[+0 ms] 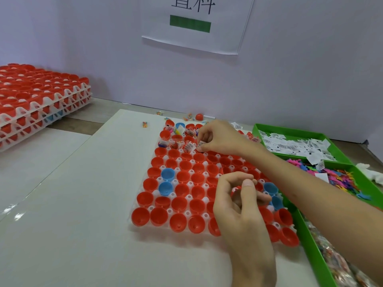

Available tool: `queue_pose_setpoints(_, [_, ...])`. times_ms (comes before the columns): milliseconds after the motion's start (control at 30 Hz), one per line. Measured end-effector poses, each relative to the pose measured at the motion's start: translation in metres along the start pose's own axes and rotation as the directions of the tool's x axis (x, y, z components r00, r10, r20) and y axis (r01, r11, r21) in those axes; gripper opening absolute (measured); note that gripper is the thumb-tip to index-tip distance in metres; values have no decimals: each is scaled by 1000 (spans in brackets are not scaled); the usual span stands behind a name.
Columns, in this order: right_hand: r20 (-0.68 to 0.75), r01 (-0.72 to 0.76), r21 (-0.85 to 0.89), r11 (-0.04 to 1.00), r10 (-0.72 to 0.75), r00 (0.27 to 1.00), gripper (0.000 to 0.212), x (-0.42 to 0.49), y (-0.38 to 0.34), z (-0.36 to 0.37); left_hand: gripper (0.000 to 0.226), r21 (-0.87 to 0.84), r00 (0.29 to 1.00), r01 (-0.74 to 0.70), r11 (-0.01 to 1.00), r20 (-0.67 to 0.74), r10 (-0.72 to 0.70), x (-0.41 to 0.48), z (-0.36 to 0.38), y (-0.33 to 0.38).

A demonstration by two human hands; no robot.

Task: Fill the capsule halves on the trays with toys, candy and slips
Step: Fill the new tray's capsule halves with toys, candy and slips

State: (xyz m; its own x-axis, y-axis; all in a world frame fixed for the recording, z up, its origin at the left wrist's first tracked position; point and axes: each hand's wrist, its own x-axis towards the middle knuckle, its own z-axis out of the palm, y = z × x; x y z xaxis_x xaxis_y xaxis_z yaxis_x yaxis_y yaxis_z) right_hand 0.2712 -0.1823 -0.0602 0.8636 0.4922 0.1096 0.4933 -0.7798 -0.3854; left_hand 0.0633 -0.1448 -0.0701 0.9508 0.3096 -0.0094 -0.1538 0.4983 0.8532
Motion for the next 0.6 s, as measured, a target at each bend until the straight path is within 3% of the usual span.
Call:
queue_pose_setpoints(267, [2,16,-51,999,-16,1000,8,2,1,1,29,0,1000,-3,1000,-10,3,1,0,0])
queue_pose_setpoints(467, [-37,-5,19,1000,6,999,22,-3,3,0,30,26,1000,0,1000,0,0,1,0,-2])
queue_pose_setpoints(600, [-52,-31,104,994,36,998,16,-9,4,-10,30,15,999,-41,999,31,41,0,0,-5])
